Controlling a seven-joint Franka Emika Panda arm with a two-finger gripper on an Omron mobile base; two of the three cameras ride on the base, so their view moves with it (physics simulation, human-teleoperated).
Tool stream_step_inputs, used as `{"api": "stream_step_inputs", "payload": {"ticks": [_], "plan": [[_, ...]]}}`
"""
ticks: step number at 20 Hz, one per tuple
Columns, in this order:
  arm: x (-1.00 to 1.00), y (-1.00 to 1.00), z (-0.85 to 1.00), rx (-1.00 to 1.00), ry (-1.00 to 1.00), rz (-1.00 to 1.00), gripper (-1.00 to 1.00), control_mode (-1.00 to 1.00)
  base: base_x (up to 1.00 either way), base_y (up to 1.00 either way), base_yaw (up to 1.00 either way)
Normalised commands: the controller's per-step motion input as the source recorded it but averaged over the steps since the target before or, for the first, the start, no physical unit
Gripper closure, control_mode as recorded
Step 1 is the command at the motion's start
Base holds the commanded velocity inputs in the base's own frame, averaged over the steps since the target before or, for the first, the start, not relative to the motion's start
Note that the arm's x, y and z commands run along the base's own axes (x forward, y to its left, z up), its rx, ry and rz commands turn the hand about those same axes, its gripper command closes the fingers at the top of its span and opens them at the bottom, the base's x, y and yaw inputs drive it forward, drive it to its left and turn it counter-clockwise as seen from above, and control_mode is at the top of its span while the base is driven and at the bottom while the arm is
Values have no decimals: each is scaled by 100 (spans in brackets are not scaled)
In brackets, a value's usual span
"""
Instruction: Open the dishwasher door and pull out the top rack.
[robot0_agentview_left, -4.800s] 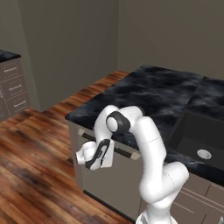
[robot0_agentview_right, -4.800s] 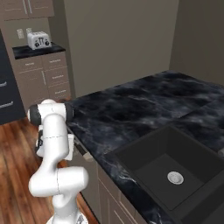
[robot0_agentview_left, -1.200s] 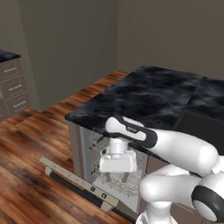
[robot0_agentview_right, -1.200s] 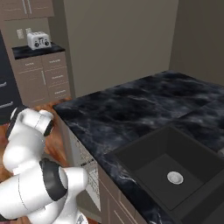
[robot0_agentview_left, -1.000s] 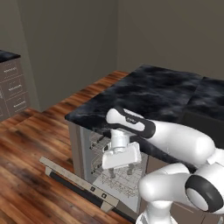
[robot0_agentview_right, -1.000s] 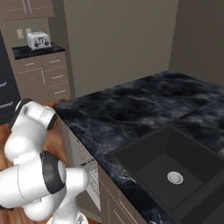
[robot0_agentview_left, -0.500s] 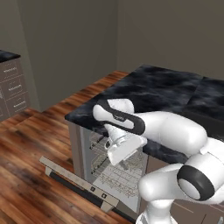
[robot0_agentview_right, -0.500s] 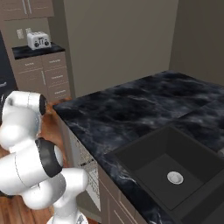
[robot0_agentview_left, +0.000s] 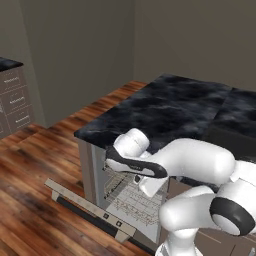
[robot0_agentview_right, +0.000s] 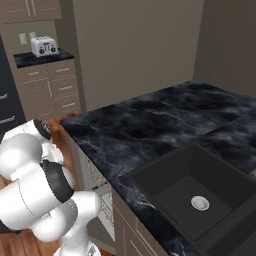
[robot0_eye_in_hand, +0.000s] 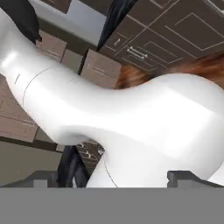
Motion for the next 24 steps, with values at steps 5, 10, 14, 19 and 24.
{"api": "stream_step_inputs", "payload": {"ticks": [5,10,14,19,24], "plan": [[74,0,-60,-20,-20,13,-100,-100,0,0,0],[96,0,-31,2,0,0,-100,-100,0,0,0],[85,2,-66,11,-5,0,-100,-100,0,0,0],[40,23,-90,17,-16,-1,-100,-100,0,0,0],[51,43,-75,-4,-25,-10,-100,-100,0,0,0]]}}
